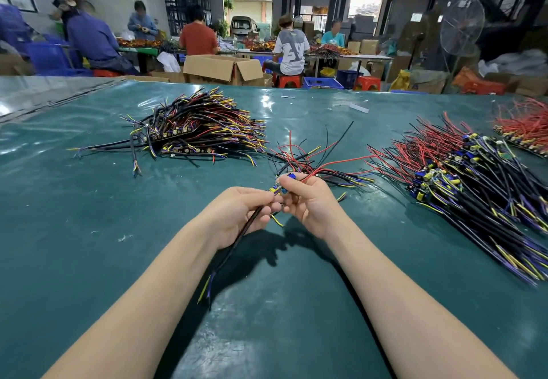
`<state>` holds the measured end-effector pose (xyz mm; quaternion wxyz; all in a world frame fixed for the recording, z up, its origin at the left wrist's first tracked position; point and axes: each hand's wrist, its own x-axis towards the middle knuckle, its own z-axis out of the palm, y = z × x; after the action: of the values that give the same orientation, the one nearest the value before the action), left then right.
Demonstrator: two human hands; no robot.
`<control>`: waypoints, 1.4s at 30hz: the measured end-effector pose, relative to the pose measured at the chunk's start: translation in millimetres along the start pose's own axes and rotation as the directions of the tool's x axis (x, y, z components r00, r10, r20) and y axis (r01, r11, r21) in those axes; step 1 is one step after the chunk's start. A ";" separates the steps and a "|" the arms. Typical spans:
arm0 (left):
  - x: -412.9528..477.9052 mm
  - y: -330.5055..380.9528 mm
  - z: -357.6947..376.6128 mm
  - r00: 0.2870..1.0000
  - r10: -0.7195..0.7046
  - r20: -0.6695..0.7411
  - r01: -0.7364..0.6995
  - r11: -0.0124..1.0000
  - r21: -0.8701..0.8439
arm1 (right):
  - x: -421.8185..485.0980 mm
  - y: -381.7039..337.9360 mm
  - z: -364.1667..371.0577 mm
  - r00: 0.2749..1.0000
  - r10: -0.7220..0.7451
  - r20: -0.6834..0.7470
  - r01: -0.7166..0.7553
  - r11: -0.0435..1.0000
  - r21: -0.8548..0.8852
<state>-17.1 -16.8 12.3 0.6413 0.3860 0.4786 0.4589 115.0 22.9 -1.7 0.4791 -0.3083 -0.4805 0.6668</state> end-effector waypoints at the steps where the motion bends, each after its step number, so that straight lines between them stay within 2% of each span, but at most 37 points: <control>1: 0.0 0.2 0.4 1.000 -0.027 -0.003 0.027 0.999 -0.044 | 0.2 -0.7 0.0 1.000 0.003 0.002 -0.003 1.000 0.017; 4: -0.1 0.7 0.4 0.992 -0.127 0.000 0.125 0.973 -0.194 | 0.5 -1.3 1.1 1.000 0.002 0.005 -0.002 0.996 0.088; 6: -0.1 -0.4 1.3 0.990 -0.143 -0.002 0.138 0.960 -0.243 | 0.9 -0.6 2.7 1.000 -0.004 0.007 0.003 0.993 0.121; 12: 2.9 -3.0 5.9 0.994 -0.028 -0.109 -0.003 0.962 -0.273 | 1.8 6.9 5.9 0.994 0.103 0.031 -0.104 0.994 0.031; 15: 2.9 -1.4 5.2 0.993 -0.032 -0.111 0.007 0.977 -0.215 | 2.1 8.3 7.1 0.994 0.105 0.016 -0.105 0.994 0.043; 19: 1.8 -0.6 4.9 0.997 -0.057 -0.055 0.049 0.989 -0.136 | 1.3 3.5 7.5 0.996 0.081 -0.024 -0.077 0.986 0.146; 22: 3.7 -3.4 6.3 0.994 0.046 -0.096 -0.045 0.999 0.020 | 2.7 3.7 5.8 0.994 0.076 -0.082 -0.065 0.990 0.126; 25: 5.7 -4.9 5.6 0.979 0.139 -0.147 -0.115 0.981 0.158 | 2.5 2.2 4.4 0.996 0.077 -0.038 -0.076 0.997 0.032; 27: 5.6 -2.2 3.2 0.986 0.071 -0.151 -0.055 0.992 0.111 | 2.0 -0.2 4.1 0.996 0.091 0.015 -0.091 0.996 -0.019; 29: 4.6 0.6 0.6 0.991 -0.084 -0.106 0.081 0.996 -0.029 | 1.3 -2.4 4.1 0.993 0.109 0.043 -0.108 0.993 -0.038; 31: 5.9 0.8 -1.8 0.985 -0.165 -0.046 0.157 0.979 -0.132 | 1.2 -3.6 3.2 0.994 0.106 0.038 -0.105 0.994 -0.027; 34: 7.4 -0.3 -2.6 0.984 -0.172 -0.036 0.163 0.971 -0.177 | 1.4 -1.3 3.8 0.995 0.099 -0.007 -0.099 0.995 0.025; 38: 7.5 -0.5 -1.1 0.988 -0.143 -0.062 0.124 0.962 -0.242 | 1.9 3.5 9.1 0.984 0.177 -0.012 -0.170 0.960 0.223; 42: 8.4 1.0 -2.2 0.984 -0.179 0.015 0.173 0.921 -0.348 | 3.1 6.4 12.8 0.985 0.171 0.017 -0.164 0.906 0.390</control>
<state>-18.4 -8.4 10.5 0.7338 0.2180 0.4281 0.4803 100.6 20.9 -3.1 0.4760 -0.2525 -0.3058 0.7849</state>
